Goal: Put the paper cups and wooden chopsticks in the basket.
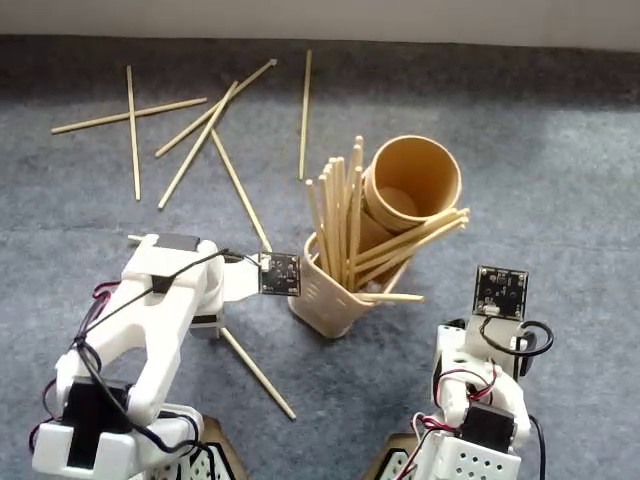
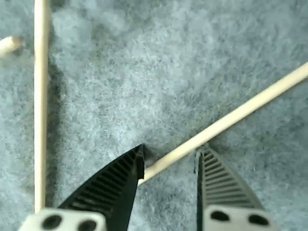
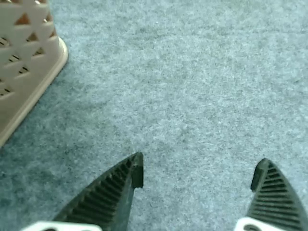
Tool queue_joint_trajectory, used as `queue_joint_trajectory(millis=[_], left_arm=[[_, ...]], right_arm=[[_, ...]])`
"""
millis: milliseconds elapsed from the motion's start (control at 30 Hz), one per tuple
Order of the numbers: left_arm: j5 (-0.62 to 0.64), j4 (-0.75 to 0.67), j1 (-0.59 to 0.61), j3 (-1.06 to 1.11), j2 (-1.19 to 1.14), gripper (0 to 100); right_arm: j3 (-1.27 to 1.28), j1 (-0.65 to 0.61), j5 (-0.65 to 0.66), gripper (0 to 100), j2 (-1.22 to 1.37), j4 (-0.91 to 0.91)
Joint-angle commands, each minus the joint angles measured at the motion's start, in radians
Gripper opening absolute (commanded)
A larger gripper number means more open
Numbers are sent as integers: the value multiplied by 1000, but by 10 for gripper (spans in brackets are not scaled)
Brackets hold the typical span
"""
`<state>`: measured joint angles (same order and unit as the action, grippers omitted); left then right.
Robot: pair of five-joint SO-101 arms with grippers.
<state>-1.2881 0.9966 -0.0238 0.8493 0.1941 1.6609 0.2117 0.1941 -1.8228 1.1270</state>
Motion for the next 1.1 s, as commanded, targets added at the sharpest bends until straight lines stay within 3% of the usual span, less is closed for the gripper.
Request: queue_joint_trajectory(millis=[0,67,167,533,1067], left_arm=[[-78,-21,-15,-4,-18,188],[-78,-21,-13,-4,-21,159],[-75,-34,1,-7,-18,0],[-72,-41,232,-205,-16,5],[-72,-49,259,-249,-27,5]], right_arm=[[108,-2,12,347,-8,-19],[108,-2,12,347,-8,-19],[108,-2,12,347,-8,-19],[108,-7,12,347,-8,-19],[108,-5,12,347,-8,-19]])
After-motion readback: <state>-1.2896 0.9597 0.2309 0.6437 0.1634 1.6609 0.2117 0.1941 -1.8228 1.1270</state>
